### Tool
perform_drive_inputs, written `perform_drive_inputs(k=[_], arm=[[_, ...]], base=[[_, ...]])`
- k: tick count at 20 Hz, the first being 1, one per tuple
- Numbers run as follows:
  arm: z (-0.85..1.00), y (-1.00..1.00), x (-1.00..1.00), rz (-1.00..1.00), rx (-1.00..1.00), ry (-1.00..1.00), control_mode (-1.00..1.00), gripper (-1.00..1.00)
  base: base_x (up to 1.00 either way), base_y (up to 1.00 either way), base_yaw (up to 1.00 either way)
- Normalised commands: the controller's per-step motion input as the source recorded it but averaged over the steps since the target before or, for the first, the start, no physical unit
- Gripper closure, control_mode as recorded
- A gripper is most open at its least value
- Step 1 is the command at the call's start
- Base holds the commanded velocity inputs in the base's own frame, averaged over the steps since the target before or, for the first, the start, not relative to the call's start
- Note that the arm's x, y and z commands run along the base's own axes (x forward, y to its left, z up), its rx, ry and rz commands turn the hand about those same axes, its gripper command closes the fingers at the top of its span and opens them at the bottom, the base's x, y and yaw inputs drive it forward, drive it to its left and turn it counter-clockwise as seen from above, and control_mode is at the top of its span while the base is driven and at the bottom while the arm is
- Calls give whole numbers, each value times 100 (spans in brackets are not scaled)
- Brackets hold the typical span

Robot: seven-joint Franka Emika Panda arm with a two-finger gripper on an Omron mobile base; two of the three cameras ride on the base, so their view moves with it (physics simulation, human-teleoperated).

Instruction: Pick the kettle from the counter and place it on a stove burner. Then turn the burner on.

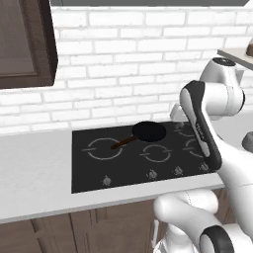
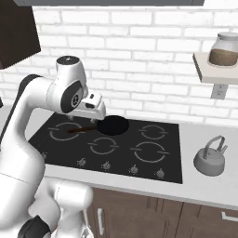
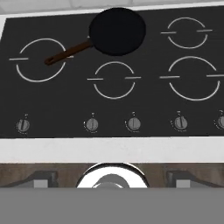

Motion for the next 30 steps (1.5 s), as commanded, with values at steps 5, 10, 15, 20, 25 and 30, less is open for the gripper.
perform_drive_inputs(k=[5,10,15,20,25,30], arm=[[-8,-38,-30,-15,0,0,-100,-100],[-14,-62,-10,-27,0,0,-100,-100],[-15,-68,-1,-38,0,0,-100,-100],[-13,-88,-11,-40,0,0,-100,-100],[-6,-99,0,-30,0,1,-100,-100],[-7,-78,0,-16,-1,0,-100,-100]], base=[[0,0,0],[0,0,0],[0,0,0],[0,0,0],[0,0,0],[0,0,0]])
